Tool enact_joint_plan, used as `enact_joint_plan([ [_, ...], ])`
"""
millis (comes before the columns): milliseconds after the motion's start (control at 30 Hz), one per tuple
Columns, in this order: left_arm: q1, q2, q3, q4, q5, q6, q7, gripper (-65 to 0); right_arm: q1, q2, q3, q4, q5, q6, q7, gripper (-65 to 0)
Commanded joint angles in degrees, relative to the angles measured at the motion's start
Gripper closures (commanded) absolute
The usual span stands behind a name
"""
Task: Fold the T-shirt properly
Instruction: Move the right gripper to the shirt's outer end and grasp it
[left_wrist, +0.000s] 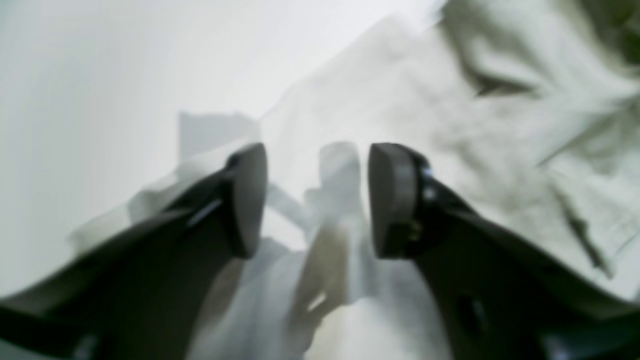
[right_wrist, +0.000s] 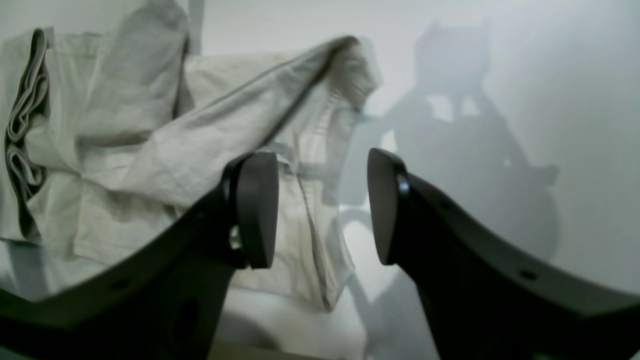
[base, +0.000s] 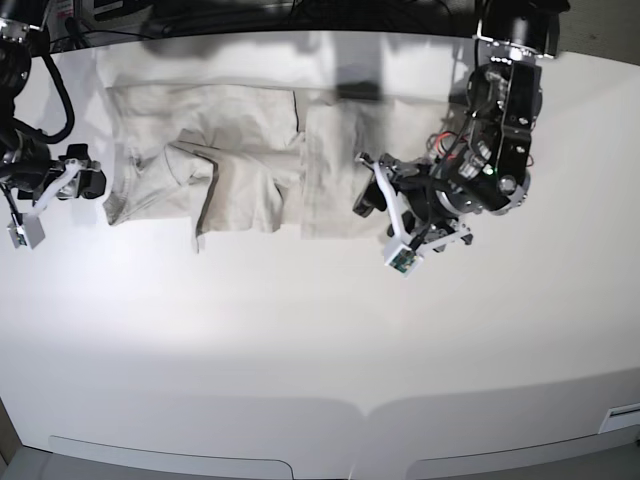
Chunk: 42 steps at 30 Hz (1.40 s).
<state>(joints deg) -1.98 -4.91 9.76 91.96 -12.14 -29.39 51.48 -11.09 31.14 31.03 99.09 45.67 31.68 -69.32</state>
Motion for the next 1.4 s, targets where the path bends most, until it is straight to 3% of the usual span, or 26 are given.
enact_joint_plan([
  [0, -0.87, -1.11, -0.02, 1.38, -2.38, 0.22, -0.33, -34.5, -0.22, 1.25, 1.57, 0.28, 1.97, -0.22, 0.50, -29.5],
  [200, -0.85, -9.01, -0.02, 1.42, -16.22, 2.03, 1.05, -34.5, -1.07, 2.38, 3.56, -11.04, 9.35, -0.13, 0.72, -29.5],
  [333, -0.52, -11.37, -0.02, 1.42, -16.85, 1.99, 2.89, -34.5, 1.03, 2.84, 3.52, -19.67, 13.11, 2.40, -0.98, -29.5],
  [400, -0.02, -11.47, -0.07, 1.42, -16.85, 1.99, 2.58, -34.5, 2.05, 2.84, 3.45, -22.58, 13.11, 4.66, -2.27, -29.5],
  [667, 1.01, -11.47, -0.07, 1.42, -16.85, 1.99, 1.20, -34.5, 2.51, 2.82, 3.45, -30.14, 13.07, 7.26, -2.27, -29.5],
  [933, 1.03, -11.47, -0.07, 1.42, -16.87, 1.99, 0.92, -34.5, 2.91, 2.62, 3.28, -35.91, 12.98, 8.24, 2.45, -29.5],
  [1100, 1.03, -11.47, -0.07, 1.42, -16.87, 1.99, 0.79, -34.5, 5.29, 2.27, -1.36, -37.77, 11.15, 8.32, -0.92, -29.5],
  [1367, 1.01, -11.47, -0.07, 1.42, -16.83, 1.99, 0.98, -34.5, 7.10, 0.09, -10.54, -37.77, 13.25, 8.32, -4.37, -29.5],
])
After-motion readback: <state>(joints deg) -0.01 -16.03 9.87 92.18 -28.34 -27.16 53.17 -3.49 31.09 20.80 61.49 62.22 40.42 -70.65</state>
